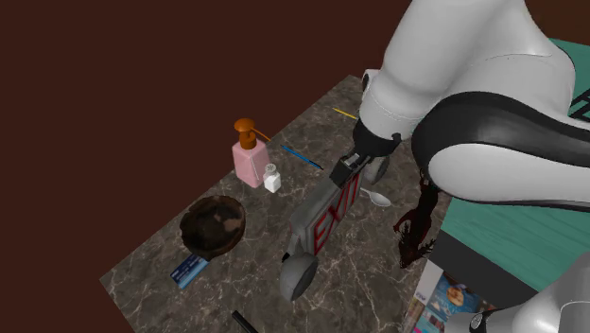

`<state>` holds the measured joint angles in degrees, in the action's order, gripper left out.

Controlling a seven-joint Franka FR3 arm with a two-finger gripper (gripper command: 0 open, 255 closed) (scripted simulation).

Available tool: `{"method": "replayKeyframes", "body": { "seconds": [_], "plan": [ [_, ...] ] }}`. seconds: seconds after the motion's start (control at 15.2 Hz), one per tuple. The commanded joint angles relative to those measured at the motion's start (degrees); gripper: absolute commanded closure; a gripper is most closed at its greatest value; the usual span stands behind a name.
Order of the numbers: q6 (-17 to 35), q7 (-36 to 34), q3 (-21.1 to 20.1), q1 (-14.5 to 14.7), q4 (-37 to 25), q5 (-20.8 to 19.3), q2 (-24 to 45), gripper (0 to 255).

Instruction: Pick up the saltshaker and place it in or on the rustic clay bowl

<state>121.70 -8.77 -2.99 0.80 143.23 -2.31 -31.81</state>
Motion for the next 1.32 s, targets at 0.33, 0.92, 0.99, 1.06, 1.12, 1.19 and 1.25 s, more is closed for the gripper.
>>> {"method": "replayKeyframes", "body": {
  "seconds": [0.33,0.92,0.99,1.06,1.12,1.19,1.25],
  "plan": [
    [16.20,-0.98,-0.89,0.14,-1.75,-0.03,14.15,0],
    [31.59,-3.18,-2.01,0.29,-10.92,-2.06,34.09,0],
    [32.88,-3.50,-2.06,0.37,-12.36,-2.44,36.31,0],
    [34.08,-3.83,-2.06,0.49,-13.89,-2.83,38.53,0],
    [34.36,-3.91,-2.04,0.54,-14.27,-2.92,39.07,0],
    [34.94,-4.07,-1.98,0.57,-14.46,-3.14,39.84,0],
    [35.51,-4.23,-1.90,0.61,-14.66,-3.36,40.62,0]
  ]
}}
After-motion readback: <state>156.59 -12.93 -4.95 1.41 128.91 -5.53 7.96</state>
